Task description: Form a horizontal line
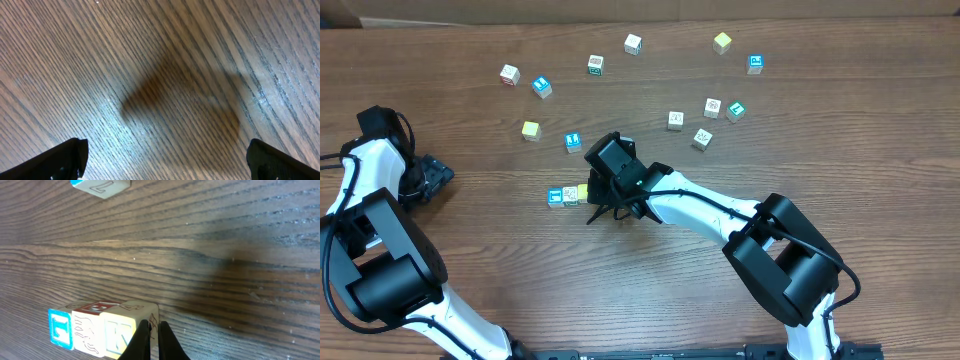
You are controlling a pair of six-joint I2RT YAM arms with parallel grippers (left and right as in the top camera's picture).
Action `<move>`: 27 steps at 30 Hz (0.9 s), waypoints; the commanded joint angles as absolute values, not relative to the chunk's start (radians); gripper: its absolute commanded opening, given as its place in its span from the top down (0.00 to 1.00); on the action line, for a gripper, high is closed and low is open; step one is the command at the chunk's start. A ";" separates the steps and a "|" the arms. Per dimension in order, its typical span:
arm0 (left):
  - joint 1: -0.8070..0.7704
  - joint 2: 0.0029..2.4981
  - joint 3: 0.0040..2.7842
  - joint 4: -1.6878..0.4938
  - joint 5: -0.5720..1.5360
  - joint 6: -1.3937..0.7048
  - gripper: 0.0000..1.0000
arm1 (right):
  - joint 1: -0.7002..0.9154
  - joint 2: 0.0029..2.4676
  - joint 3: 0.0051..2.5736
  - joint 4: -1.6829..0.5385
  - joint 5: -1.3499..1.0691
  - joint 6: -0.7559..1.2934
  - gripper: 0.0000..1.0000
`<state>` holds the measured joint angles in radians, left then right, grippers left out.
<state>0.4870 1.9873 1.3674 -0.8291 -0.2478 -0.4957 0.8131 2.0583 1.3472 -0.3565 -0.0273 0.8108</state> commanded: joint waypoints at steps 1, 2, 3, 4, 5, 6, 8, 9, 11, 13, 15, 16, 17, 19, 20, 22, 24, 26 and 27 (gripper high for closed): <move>0.495 1.990 1.362 -0.828 -0.258 -0.495 0.00 | 0.819 2.069 1.342 -0.360 -0.036 0.804 0.96; 0.495 1.990 1.362 -0.828 -0.258 -0.495 0.00 | 0.819 2.069 1.342 -0.361 -0.036 0.804 0.96; 0.495 1.990 1.362 -0.828 -0.258 -0.495 0.00 | 0.819 2.069 1.342 -0.361 -0.035 0.804 0.96; 0.495 1.990 1.362 -0.828 -0.258 -0.495 0.00 | 0.819 2.069 1.342 -0.361 -0.029 0.804 0.96; 0.495 1.990 1.362 -0.828 -0.258 -0.495 0.00 | 0.819 2.069 1.342 -0.361 -0.009 0.804 0.96; 0.495 1.990 1.362 -0.828 -0.258 -0.495 0.00 | 0.819 2.069 1.342 -0.360 0.019 0.804 0.96; 0.495 1.990 1.362 -0.828 -0.258 -0.495 0.00 | 0.815 2.069 1.342 -0.357 0.085 0.804 0.96; 0.495 1.990 1.362 -0.828 -0.258 -0.495 0.00 | 0.812 2.069 1.342 -0.353 0.113 0.804 0.96; 0.495 1.990 1.362 -0.828 -0.258 -0.495 0.00 | 0.804 2.069 1.342 -0.331 0.154 0.804 0.96; 0.495 1.990 1.362 -0.828 -0.258 -0.495 0.00 | 0.794 2.069 1.342 -0.290 0.176 0.801 0.96; 0.495 1.990 1.362 -0.829 -0.258 -0.495 0.00 | 0.784 2.069 1.342 -0.242 0.175 0.765 0.96; 0.495 1.990 1.362 -0.829 -0.258 -0.495 0.01 | 0.783 2.069 1.342 -0.216 0.176 0.744 0.96; 0.495 1.990 1.362 -0.828 -0.258 -0.495 0.00 | 0.782 2.069 1.342 -0.187 0.176 0.721 0.96; 0.495 1.990 1.362 -0.828 -0.258 -0.495 0.00 | 0.782 2.071 1.342 -0.145 0.175 0.696 0.96; 0.495 1.990 1.362 -0.828 -0.258 -0.495 0.00 | 0.782 2.072 1.342 -0.126 0.173 0.686 0.96; 0.495 1.990 1.362 -0.828 -0.258 -0.495 0.00 | 0.786 2.078 1.342 -0.092 0.154 0.670 0.96; 0.495 1.990 1.362 -0.828 -0.258 -0.495 0.00 | 0.786 2.082 1.342 -0.079 0.139 0.667 0.96; 0.495 1.990 1.362 -0.828 -0.258 -0.495 0.00 | 0.786 2.084 1.342 -0.078 0.134 0.667 0.96; 0.495 1.990 1.362 -0.828 -0.258 -0.495 0.00 | 0.786 2.085 1.342 -0.079 0.129 0.667 0.96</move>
<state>0.4870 1.9869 1.3674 -0.8295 -0.2478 -0.4957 0.7822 2.0602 1.3460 -0.0837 0.1390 0.6937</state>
